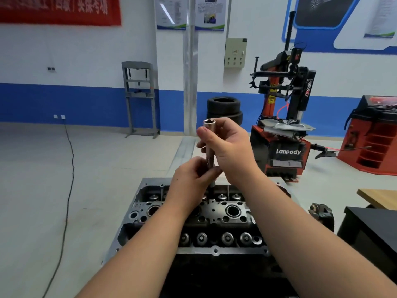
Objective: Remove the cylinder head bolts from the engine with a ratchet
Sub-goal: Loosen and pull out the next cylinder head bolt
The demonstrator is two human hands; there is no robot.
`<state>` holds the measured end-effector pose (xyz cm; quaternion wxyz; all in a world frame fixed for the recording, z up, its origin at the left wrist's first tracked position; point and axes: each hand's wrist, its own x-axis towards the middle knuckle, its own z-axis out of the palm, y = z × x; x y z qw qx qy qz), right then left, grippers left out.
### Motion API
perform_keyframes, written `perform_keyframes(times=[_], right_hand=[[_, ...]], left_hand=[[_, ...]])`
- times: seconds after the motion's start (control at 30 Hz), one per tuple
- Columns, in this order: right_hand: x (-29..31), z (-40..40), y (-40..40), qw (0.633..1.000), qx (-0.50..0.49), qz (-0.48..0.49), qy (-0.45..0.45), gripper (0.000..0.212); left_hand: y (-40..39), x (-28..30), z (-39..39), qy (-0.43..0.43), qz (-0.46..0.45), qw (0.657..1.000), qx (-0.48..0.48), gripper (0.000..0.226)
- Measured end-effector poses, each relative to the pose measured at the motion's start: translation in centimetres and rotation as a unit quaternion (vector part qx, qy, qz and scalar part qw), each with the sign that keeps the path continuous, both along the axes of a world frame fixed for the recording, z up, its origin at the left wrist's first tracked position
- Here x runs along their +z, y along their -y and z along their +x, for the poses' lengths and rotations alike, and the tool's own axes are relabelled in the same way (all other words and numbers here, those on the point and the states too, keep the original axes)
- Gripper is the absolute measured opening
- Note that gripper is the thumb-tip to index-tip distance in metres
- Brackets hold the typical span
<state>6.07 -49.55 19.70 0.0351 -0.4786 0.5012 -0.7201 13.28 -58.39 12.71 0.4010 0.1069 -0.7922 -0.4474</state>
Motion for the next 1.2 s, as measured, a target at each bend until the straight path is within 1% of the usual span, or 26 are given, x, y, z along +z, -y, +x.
perform_keyframes(times=[0.07,0.1,0.17,0.2,0.27,0.33,0.37,0.47,0.53,0.6,0.63,0.7,0.77,0.83,0.87,0.9,0.97,1.0,1.07,1.2], right_hand=[[0.0,-0.2,-0.3,0.999,-0.019,0.003,-0.039,0.008],[-0.1,-0.3,-0.3,0.999,-0.015,0.007,-0.048,0.007],[-0.2,-0.3,-0.3,0.999,0.010,0.015,-0.034,0.014],[-0.3,-0.4,-0.3,0.999,0.014,0.019,-0.022,0.019],[-0.9,-0.7,-0.3,0.999,-0.006,0.029,-0.025,0.026],[-1.8,-1.0,-0.2,0.995,-0.043,0.048,-0.075,0.020],[-2.2,-1.1,-0.2,0.992,-0.058,0.059,-0.098,0.015],[-3.0,-1.2,-0.3,0.980,-0.128,0.063,-0.140,0.018],[-3.2,-1.2,-0.3,0.974,-0.149,0.055,-0.163,0.015],[-3.5,-1.3,-0.3,0.971,-0.154,0.056,-0.173,0.012],[-3.5,-1.3,-0.2,0.970,-0.157,0.062,-0.175,0.012],[-3.6,-1.4,-0.1,0.968,-0.161,0.073,-0.178,0.013],[-3.7,-1.2,-0.1,0.968,-0.159,0.069,-0.181,0.016],[-3.8,-1.1,-0.1,0.969,-0.156,0.049,-0.186,0.018],[-3.8,-1.1,-0.1,0.968,-0.156,0.041,-0.191,0.016],[-3.8,-1.0,-0.2,0.968,-0.155,0.039,-0.191,0.012],[-3.9,-1.0,-0.2,0.969,-0.156,0.043,-0.188,0.019],[-3.9,-1.1,-0.1,0.970,-0.154,0.047,-0.184,0.020],[-3.8,-1.1,-0.1,0.975,-0.142,0.052,-0.162,0.014],[-3.7,-1.2,-0.2,0.979,-0.125,0.082,-0.139,0.016]], left_hand=[[-0.2,0.1,0.2,0.006,0.027,1.000,-0.006,0.023],[-0.3,0.1,0.3,0.008,0.054,0.998,-0.031,0.019],[-0.4,0.0,0.6,0.015,0.101,0.991,-0.091,0.010],[-0.5,0.0,0.8,0.025,0.107,0.988,-0.108,0.013],[-0.5,-0.1,0.9,0.048,0.079,0.991,-0.096,0.020],[-0.5,0.1,1.0,0.056,0.039,0.995,-0.066,0.018],[-0.5,0.2,1.1,0.054,0.036,0.996,-0.058,0.016],[-0.4,0.4,1.2,0.037,0.063,0.997,-0.032,0.011],[-0.4,0.4,1.0,0.033,0.075,0.997,-0.011,0.015],[-0.4,0.4,1.0,0.037,0.074,0.996,-0.025,0.012],[-0.6,0.4,1.0,0.043,0.073,0.996,-0.041,0.009],[-0.8,0.3,1.2,0.056,0.066,0.994,-0.066,0.016],[-0.8,0.2,1.2,0.065,0.043,0.995,-0.062,0.019],[-0.6,0.2,1.2,0.056,0.030,0.997,-0.053,0.013],[-0.4,0.2,1.1,0.049,0.036,0.997,-0.051,0.009],[-0.3,0.3,1.1,0.044,0.042,0.997,-0.050,0.010],[-0.3,0.3,1.0,0.037,0.046,0.997,-0.050,0.022],[-0.3,0.2,0.9,0.036,0.049,0.997,-0.045,0.023],[-0.4,0.3,0.9,0.037,0.058,0.997,-0.042,0.019],[-0.8,0.2,1.0,0.046,0.063,0.993,-0.086,0.023]])
